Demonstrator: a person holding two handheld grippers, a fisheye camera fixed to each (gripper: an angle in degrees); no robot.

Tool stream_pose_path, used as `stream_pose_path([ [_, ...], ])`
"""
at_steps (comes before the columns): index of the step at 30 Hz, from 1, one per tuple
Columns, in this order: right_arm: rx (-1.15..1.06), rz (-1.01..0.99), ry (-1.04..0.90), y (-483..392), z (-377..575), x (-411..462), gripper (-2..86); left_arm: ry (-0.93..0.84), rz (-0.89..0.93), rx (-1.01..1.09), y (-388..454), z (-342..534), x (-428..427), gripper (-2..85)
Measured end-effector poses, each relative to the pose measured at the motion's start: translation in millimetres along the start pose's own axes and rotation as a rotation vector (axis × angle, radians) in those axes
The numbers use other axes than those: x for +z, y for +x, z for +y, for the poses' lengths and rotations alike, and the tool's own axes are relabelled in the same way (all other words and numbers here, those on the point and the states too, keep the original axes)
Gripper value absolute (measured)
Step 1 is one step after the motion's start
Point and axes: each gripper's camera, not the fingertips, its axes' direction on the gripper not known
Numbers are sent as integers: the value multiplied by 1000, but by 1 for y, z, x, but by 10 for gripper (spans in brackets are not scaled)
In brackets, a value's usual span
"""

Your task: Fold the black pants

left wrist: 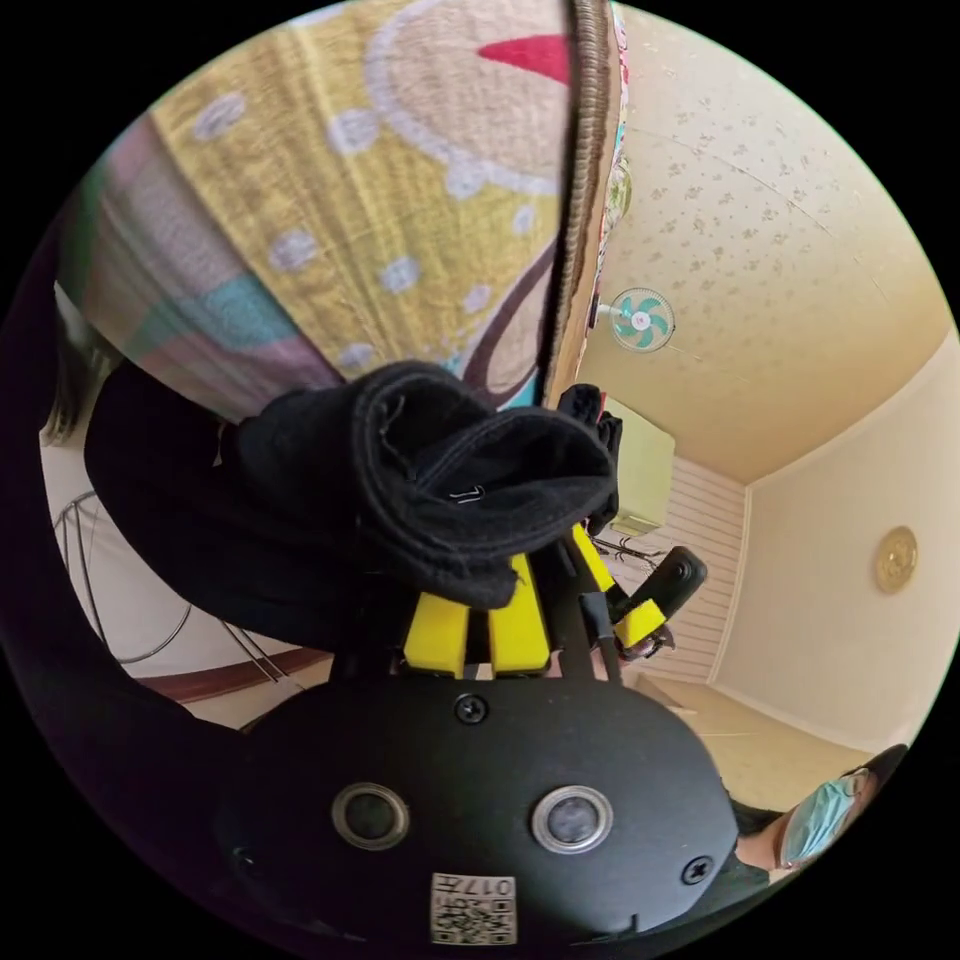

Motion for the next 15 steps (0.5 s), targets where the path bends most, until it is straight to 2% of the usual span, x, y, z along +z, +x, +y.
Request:
stream_pose_path([
  [3, 8, 100, 32, -27, 34, 3, 221, -11, 8, 2, -20, 4, 7, -7],
  [6, -38, 195, -17, -44, 48, 29, 224, -30, 0, 9, -37, 6, 14, -6],
  [10, 16, 138, -64, -33, 29, 57, 207, -78, -10, 27, -61, 6, 22, -5],
  [13, 30, 227, -81, -36, 10, 60, 143, -114, -22, 40, -77, 5, 29, -3],
  [15, -15, 355, -87, -44, 7, 57, 84, -142, -21, 48, -88, 4, 33, -2],
])
